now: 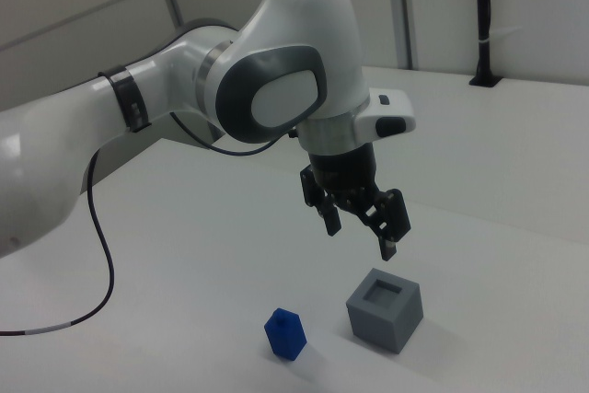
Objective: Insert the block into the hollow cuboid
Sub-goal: 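Lower the open gripper down over the blue block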
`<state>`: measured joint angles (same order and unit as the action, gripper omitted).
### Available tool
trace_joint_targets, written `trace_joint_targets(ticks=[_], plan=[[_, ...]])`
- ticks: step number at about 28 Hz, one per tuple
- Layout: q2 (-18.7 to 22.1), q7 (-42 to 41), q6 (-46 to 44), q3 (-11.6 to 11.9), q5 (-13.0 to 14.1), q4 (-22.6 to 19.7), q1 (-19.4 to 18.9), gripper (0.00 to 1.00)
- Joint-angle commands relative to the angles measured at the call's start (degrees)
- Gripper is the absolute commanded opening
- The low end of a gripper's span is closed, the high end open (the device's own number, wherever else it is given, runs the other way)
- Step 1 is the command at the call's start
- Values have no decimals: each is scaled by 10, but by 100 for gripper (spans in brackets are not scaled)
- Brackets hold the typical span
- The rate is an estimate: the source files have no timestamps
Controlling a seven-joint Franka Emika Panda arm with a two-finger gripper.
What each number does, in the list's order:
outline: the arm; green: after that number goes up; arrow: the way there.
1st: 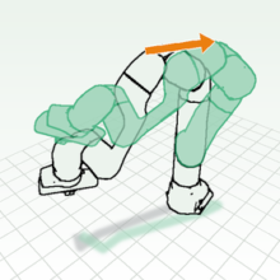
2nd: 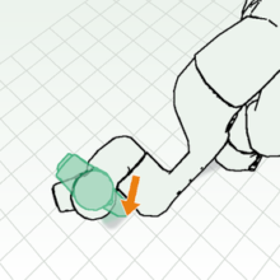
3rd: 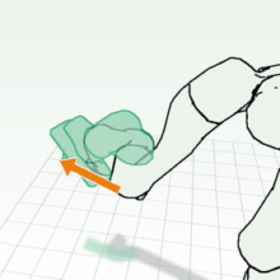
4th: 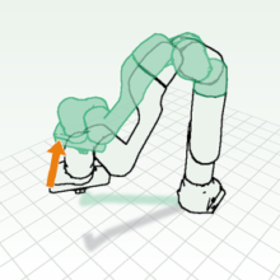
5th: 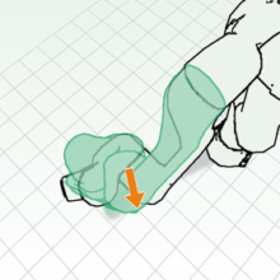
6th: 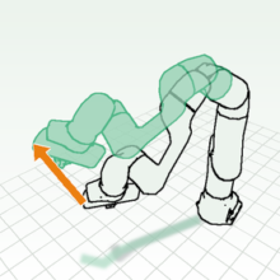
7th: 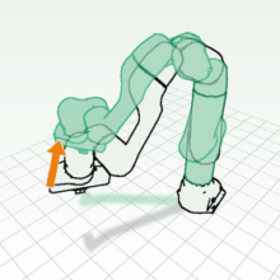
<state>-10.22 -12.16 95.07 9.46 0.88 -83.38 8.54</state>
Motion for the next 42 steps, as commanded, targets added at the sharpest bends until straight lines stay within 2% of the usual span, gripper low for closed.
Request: trace_joint_targets(ticks=[1, 6, 9, 12, 13, 15, 19, 25, 32, 35, 38, 42], plan=[[11, 10, -20, 3, -4, -5, -6, 100], [18, 5, -13, -6, -4, -24, -8, 100], [29, 3, 3, -19, 1, -56, -8, 100], [49, 4, 31, -38, 2, -99, -8, 100], [63, 6, 55, -49, 2, -130, -9, 100], [79, 7, 82, -57, 1, -163, -12, 100], [110, 3, 117, -60, 0, -226, -30, 100], [121, 4, 149, -62, -2, -288, -69, 100], [103, 4, 166, -62, -6, -324, -95, 100], [84, 5, 166, -62, -14, -325, -104, 100], [56, 12, 175, -62, -34, -320, -118, 100], [29, 24, 213, -62, -40, -318, -119, 100]])
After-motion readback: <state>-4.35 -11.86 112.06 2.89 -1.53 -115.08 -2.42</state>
